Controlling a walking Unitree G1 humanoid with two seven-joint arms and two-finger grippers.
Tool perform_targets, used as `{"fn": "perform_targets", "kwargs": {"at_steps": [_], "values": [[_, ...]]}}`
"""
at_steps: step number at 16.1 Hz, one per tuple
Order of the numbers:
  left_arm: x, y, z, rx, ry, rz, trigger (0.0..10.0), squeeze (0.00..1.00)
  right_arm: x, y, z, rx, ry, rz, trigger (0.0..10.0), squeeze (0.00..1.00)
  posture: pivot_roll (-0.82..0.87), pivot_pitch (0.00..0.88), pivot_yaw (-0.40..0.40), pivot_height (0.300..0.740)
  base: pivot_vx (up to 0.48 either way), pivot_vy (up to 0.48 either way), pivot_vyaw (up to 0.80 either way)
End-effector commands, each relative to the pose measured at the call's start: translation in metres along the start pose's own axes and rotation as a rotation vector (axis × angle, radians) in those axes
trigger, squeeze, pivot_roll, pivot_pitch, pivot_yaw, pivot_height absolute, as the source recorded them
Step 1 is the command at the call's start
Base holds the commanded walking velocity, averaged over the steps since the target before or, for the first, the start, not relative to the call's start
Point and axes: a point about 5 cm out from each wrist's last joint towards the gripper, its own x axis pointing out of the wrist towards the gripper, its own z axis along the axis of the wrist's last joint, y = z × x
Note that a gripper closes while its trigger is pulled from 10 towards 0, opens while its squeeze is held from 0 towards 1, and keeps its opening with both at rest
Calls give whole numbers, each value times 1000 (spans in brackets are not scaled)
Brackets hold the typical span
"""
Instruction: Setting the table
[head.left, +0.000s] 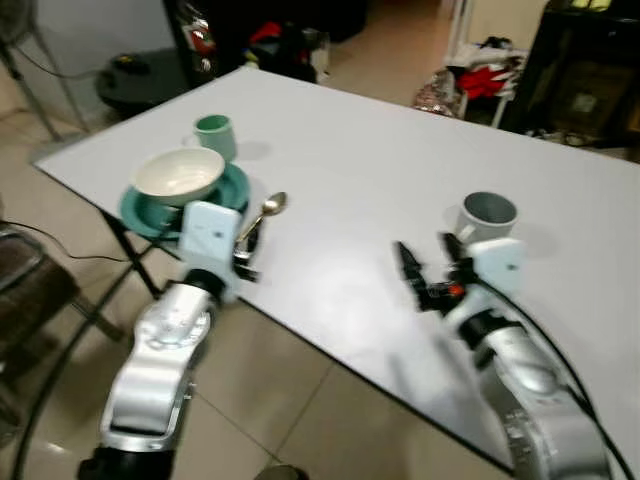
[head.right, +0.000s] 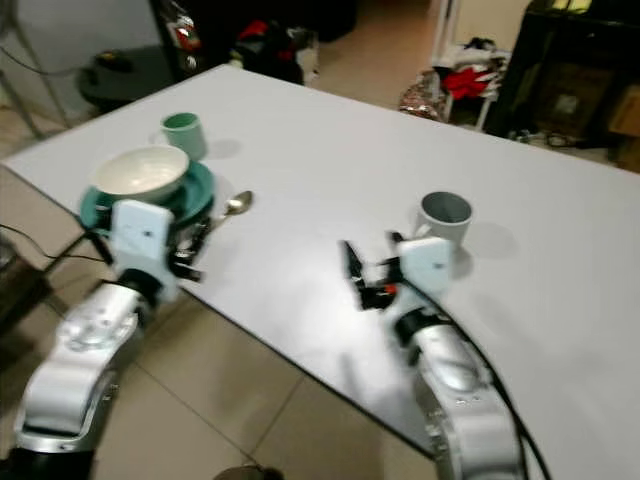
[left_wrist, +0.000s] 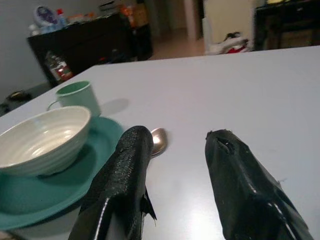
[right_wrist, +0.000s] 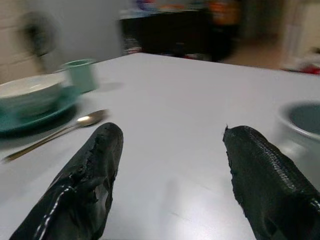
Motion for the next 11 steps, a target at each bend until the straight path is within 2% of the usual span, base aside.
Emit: {"fn": "perform_targets", "kwargs": {"at_steps": [1, 11], "values": [[2, 7, 2, 19, 1, 14, 10000, 0, 0, -2, -2, 36, 16, -21, 10000, 0, 28, 0, 53, 740, 0, 352, 0], [-2, 14, -4, 11, 27, 53, 10000, 0, 5, 2, -4, -19, 35, 34, 10000, 0, 61, 0, 16, 740, 0, 354, 0]]}}
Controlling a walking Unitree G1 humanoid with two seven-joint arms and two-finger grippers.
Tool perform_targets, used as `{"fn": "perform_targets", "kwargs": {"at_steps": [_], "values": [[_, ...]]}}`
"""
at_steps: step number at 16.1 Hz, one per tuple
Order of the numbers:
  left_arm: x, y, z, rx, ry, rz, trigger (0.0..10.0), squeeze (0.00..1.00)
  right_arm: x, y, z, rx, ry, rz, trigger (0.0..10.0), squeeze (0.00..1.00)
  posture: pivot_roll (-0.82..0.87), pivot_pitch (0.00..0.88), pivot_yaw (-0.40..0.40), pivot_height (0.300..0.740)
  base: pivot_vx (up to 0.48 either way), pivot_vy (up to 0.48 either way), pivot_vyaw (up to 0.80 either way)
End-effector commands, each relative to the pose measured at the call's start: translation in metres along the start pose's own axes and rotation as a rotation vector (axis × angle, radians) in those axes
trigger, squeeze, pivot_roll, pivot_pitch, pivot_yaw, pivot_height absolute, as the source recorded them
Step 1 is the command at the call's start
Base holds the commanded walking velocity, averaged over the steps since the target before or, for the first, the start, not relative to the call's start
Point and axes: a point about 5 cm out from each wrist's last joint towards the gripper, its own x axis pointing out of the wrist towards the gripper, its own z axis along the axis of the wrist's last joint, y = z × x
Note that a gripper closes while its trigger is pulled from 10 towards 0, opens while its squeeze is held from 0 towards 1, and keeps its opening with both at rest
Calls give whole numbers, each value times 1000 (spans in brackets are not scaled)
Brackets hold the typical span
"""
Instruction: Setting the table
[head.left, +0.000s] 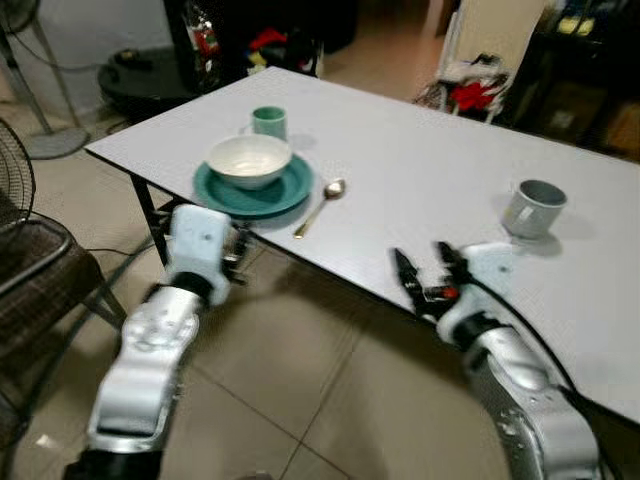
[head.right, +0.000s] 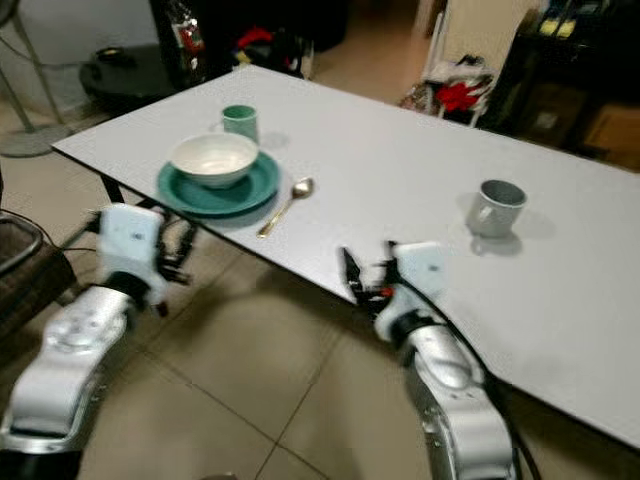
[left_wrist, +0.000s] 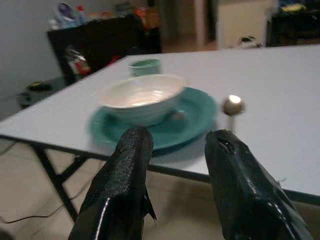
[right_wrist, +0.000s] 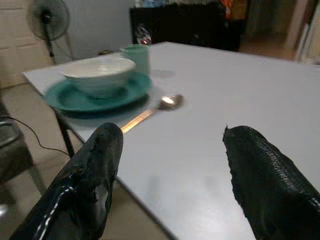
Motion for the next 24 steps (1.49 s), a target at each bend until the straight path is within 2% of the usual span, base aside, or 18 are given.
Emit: {"fn": "perform_targets", "kwargs": {"at_steps": [1, 9, 11, 24], "values": [[1, -5, 2, -4, -4, -13, 10000, 0, 0, -7, 2, -21, -1, -19, 10000, 0, 64, 0, 14, 740, 0, 352, 0], [2, -1, 4, -1, -8, 4, 10000, 0, 5, -5, 4, -40, -12, 1, 10000, 0, 75, 0, 13, 740, 0, 349, 0], [1, 0, 4, 3, -7, 7, 10000, 0, 7, -1, 4, -76, -15, 32, 10000, 0, 78, 0, 13, 740, 0, 351, 200], [3, 6, 9, 33, -14, 8, 10000, 0, 14, 2, 5, -78, -33, 48, 10000, 0, 94, 0, 22, 740, 0, 346, 800]]}}
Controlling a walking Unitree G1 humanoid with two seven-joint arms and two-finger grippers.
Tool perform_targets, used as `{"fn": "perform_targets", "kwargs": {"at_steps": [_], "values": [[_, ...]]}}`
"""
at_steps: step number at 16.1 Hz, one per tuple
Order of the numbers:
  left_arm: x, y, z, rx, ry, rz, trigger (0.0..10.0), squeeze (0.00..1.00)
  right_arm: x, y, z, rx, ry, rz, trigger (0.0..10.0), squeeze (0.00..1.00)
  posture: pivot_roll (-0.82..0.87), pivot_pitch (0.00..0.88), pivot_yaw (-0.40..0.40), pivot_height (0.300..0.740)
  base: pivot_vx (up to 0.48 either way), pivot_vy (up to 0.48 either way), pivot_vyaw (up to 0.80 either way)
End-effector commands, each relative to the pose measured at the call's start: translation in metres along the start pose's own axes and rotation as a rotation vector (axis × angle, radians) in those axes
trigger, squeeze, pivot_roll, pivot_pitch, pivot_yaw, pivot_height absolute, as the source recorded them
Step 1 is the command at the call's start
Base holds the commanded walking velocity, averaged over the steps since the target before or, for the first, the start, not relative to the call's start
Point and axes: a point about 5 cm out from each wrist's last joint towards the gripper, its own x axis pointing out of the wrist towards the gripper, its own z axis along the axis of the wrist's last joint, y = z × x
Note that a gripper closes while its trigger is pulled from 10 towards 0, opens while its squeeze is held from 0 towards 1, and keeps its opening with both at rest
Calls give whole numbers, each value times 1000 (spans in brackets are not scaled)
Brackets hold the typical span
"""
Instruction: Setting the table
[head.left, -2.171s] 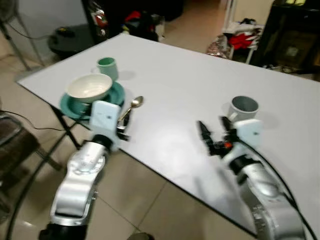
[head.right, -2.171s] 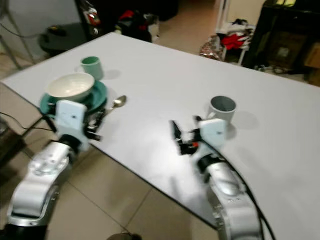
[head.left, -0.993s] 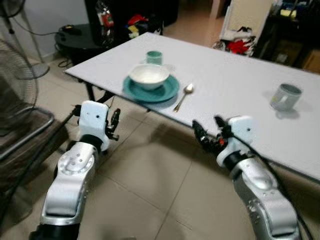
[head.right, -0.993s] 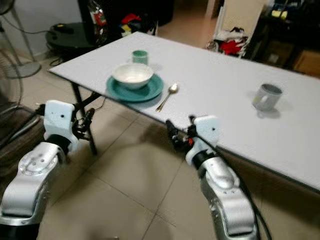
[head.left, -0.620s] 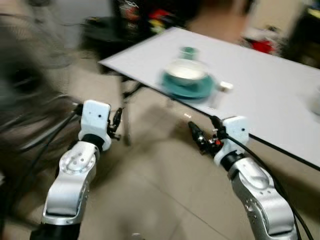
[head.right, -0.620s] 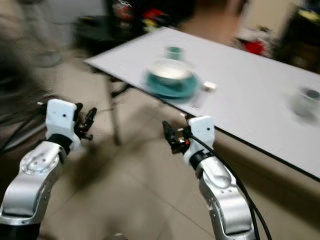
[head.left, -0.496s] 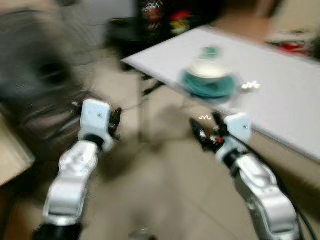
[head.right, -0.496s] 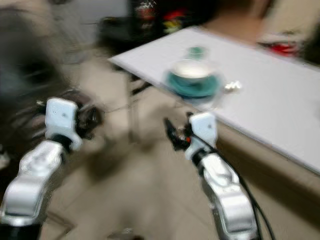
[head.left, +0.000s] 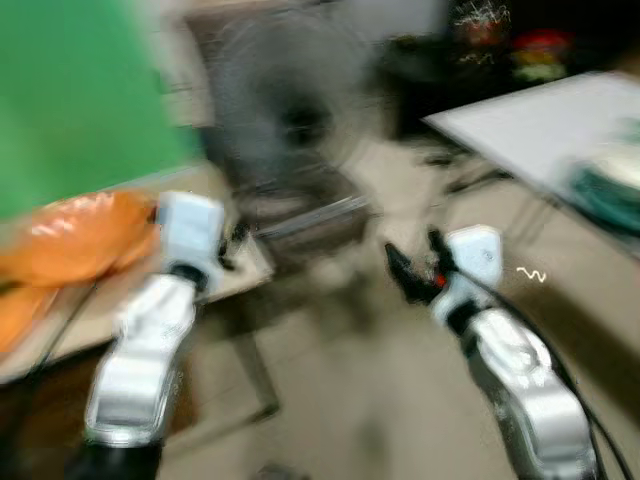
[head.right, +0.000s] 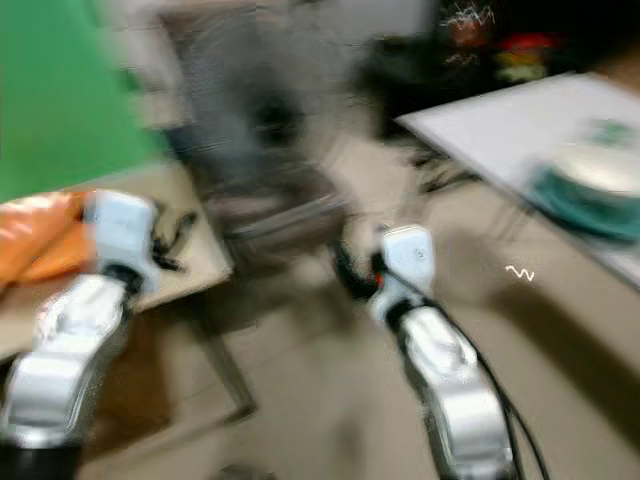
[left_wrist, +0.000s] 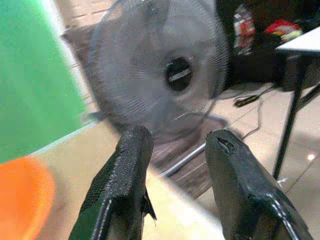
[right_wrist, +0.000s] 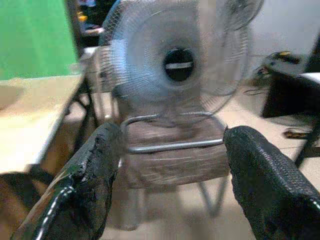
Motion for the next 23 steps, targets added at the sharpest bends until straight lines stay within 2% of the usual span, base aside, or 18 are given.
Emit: {"fn": "perform_targets", "kwargs": {"at_steps": [1, 9, 12, 14, 23], "values": [[0, 6, 3, 21, -1, 17, 10000, 0, 2, 3, 7, -1, -33, 18, 10000, 0, 97, 0, 20, 740, 0, 341, 800], [2, 9, 5, 28, -8, 25, 10000, 0, 6, 3, 9, -4, -43, 25, 10000, 0, 100, 0, 19, 740, 0, 337, 800], [4, 12, 6, 52, -10, 28, 10000, 0, 6, -1, 10, 62, -64, -18, 10000, 0, 100, 0, 27, 740, 0, 81, 0], [6, 13, 8, 60, -16, 32, 10000, 0, 7, -3, 11, 64, -68, -21, 10000, 0, 101, 0, 29, 740, 0, 0, 0], [11, 11, 8, 50, -26, 42, 10000, 0, 10, -6, 13, 63, -79, -25, 10000, 0, 98, 0, 19, 740, 0, -341, 0]]}}
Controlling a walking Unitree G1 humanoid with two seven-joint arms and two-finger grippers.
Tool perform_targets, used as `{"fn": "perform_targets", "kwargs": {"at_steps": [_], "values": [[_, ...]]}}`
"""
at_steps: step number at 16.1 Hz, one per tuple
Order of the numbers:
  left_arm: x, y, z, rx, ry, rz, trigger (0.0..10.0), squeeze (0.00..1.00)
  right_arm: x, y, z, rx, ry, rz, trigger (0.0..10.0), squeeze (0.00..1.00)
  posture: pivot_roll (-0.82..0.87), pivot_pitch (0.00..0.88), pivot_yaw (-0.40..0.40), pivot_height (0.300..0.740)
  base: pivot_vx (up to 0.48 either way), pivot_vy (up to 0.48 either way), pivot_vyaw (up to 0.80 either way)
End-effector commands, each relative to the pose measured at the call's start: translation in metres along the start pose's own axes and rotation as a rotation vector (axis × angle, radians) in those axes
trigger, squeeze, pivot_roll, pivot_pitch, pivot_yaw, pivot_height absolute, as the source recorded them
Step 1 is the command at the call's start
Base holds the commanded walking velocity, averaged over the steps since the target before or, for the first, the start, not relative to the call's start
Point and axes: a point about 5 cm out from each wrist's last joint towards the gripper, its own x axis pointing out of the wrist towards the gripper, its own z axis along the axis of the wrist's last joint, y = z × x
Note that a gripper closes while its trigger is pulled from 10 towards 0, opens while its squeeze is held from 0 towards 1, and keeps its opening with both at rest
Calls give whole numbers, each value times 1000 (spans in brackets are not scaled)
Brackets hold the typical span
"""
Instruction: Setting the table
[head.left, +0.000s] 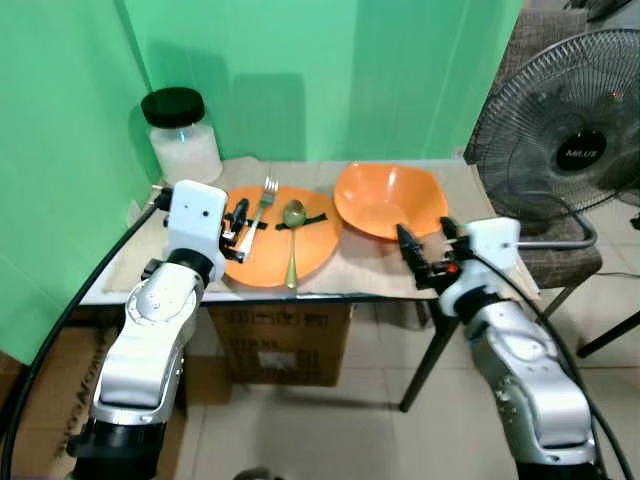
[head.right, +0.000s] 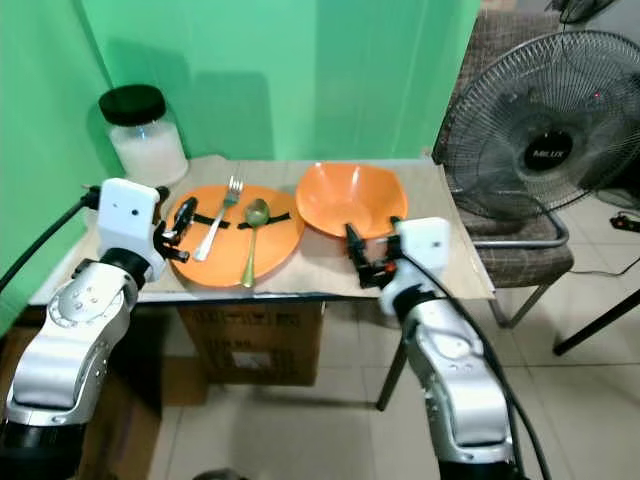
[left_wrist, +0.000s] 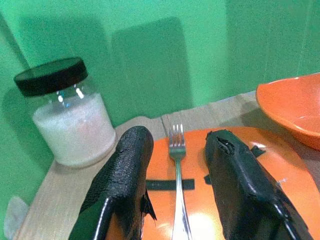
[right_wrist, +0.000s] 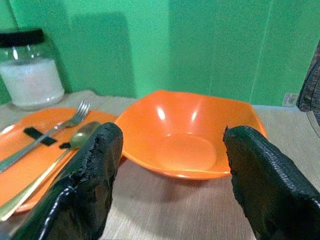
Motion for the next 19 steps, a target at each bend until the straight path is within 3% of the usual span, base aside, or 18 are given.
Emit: {"fn": "perform_targets", "kwargs": {"at_steps": [1, 2, 5, 11, 15, 19], "values": [[0, 3, -1, 7, 6, 18, 10000, 0, 3, 4, 2, 1, -5, 23, 10000, 0, 99, 0, 16, 740, 0, -326, 0], [-2, 1, -1, -49, -12, 8, 10000, 0, 4, 5, 1, 13, 10, 47, 10000, 0, 101, 0, 12, 740, 0, 0, 0], [-4, -2, 1, -29, -25, -20, 10000, 0, 3, 6, -2, 16, 37, 83, 10000, 0, 106, 0, 4, 740, 0, 0, 0], [-5, -1, -3, -16, -17, -2, 10000, 0, 6, 1, -1, 30, 26, 38, 10000, 0, 105, 0, 1, 740, 0, 0, 0], [-1, -3, -1, -21, -28, -18, 10000, 0, 4, -3, -2, 46, 26, 9, 10000, 0, 101, 0, 9, 740, 278, 0, -508], [-2, -1, 0, -19, -34, -21, 10000, 0, 7, -5, 0, 45, 16, 1, 10000, 0, 113, 0, 2, 740, 345, 0, 0]]}}
